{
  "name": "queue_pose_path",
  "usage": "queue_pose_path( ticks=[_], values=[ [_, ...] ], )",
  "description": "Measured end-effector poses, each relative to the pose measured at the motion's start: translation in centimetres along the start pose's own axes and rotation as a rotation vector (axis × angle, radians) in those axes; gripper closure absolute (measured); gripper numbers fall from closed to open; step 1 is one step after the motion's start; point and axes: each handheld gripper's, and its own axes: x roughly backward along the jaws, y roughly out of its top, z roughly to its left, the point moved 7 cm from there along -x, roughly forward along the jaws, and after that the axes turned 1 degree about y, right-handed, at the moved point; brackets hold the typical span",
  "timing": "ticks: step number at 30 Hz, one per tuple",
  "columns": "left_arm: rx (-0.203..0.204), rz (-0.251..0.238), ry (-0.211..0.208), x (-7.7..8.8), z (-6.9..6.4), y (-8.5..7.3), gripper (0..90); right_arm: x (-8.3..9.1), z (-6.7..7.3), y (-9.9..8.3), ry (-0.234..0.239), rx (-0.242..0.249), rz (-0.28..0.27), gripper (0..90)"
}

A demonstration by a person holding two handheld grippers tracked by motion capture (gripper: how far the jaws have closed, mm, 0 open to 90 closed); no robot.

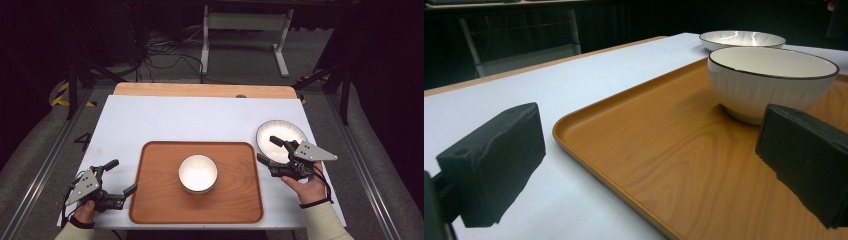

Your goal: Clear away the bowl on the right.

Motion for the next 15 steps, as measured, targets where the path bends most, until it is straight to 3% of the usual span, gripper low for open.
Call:
queue_pose_path(
  ticks=[15],
  values=[
    [-0.001,0.001,0.000,0.0,0.0,0.0,0.3,0.6,-0.5,-2.5,-0.038,-0.025,0.002,20.3]
  ],
)
